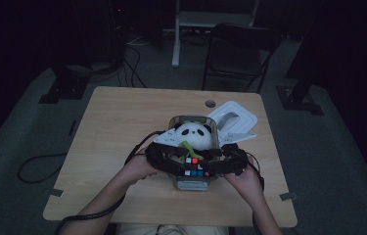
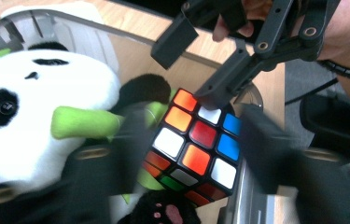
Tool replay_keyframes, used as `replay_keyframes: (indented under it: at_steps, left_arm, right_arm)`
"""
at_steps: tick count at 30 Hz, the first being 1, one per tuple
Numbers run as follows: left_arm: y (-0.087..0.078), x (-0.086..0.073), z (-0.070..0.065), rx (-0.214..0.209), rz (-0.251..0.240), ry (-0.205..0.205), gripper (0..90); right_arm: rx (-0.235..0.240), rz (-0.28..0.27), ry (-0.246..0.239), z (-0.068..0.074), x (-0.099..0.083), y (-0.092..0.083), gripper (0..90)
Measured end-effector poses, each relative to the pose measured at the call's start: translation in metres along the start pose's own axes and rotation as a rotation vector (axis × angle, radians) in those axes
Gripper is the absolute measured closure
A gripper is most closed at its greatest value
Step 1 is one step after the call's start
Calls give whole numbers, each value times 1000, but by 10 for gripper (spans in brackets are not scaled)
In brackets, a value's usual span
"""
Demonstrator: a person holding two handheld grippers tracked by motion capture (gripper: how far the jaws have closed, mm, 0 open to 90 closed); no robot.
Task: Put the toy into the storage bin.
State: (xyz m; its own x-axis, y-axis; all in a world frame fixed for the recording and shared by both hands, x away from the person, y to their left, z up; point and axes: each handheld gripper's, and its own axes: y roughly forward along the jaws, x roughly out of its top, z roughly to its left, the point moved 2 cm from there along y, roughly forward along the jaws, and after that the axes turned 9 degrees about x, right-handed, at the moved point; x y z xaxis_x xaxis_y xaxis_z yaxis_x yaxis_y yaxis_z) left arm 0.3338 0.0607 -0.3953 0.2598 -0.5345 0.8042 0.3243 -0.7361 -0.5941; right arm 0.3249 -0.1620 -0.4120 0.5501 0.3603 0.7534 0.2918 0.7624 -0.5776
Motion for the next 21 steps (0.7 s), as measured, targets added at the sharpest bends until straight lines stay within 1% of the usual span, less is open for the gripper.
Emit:
replay_keyframes:
  at_steps: [1,2,3,5,7,8,9,10,11,12,13,15,16,18,19,20,21]
  left_arm:
    - [-2,-1,1,20,-15,-4,299]
    - [-3,-1,3,26,-15,-6,259]
    - [-5,-2,6,32,-15,-13,244]
    - [-8,-4,10,56,-14,-22,181]
    - [-13,-7,15,74,-38,-37,179]
    - [-14,-9,17,86,-40,-43,153]
    - [-16,-11,20,112,-27,-39,88]
    - [-17,-13,22,139,-26,-42,76]
    - [-18,-16,25,144,-21,-55,75]
    - [-19,-19,28,145,-13,-68,10]
    - [-20,-22,31,158,-10,-77,4]
    - [-22,-28,36,186,-12,-88,4]
    - [-23,-31,38,198,-13,-89,4]
    - [-24,-38,43,211,-23,-102,5]
    - [-24,-41,45,214,-27,-102,5]
    - [-25,-45,46,223,-41,-99,4]
    - [-25,-49,49,238,-30,-104,5]
  right_arm:
    - [0,-13,-4,-1,0,-2,337]
    - [-11,-19,-10,-1,-1,-4,328]
    - [-26,-31,-18,-1,-1,-6,290]
    - [-26,-50,11,-5,-1,-11,246]
    - [-25,-70,34,-9,-1,-15,181]
    - [-37,-77,37,-11,-2,-17,142]
    - [-54,-89,35,-12,-2,-19,132]
    - [-80,-98,35,-14,-4,-21,127]
    - [-103,-104,36,-16,-5,-23,106]
    - [-134,-125,42,-18,-6,-26,106]
    - [-161,-149,46,-20,-7,-28,106]
    - [-214,-162,60,-26,-8,-32,106]
    - [-226,-165,69,-30,-9,-34,107]
    - [-266,-174,77,-38,-10,-36,107]
    - [-288,-181,89,-44,-10,-37,107]
    - [-301,-189,94,-47,-11,-38,109]
    - [-313,-195,102,-52,-11,-39,109]
